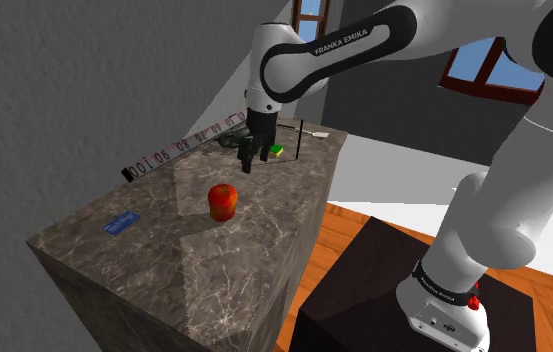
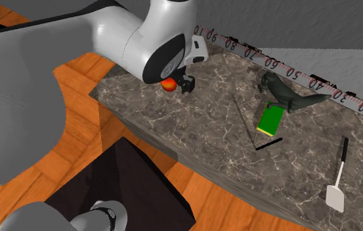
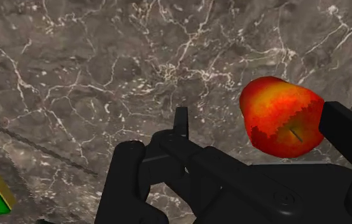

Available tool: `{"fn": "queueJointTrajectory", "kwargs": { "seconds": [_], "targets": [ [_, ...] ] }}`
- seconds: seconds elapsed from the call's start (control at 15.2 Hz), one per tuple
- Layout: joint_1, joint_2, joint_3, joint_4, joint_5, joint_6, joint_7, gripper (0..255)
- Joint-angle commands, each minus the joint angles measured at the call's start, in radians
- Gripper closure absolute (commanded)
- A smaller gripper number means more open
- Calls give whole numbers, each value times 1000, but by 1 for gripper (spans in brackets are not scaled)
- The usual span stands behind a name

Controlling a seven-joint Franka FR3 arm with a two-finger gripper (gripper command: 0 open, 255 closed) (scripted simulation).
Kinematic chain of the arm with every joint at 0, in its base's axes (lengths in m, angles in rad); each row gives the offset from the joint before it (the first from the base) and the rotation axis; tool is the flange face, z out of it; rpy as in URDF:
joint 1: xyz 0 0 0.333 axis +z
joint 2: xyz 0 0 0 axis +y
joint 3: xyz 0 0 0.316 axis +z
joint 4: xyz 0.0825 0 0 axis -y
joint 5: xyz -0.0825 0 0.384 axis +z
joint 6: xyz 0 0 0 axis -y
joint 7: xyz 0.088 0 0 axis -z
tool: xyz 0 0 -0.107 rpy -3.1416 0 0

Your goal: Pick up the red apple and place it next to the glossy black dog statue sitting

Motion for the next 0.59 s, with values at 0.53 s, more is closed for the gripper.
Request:
{"fn": "queueJointTrajectory", "kwargs": {
  "seconds": [0.53],
  "targets": [
    [46,304,43,248,43,89,9,0]
  ]
}}
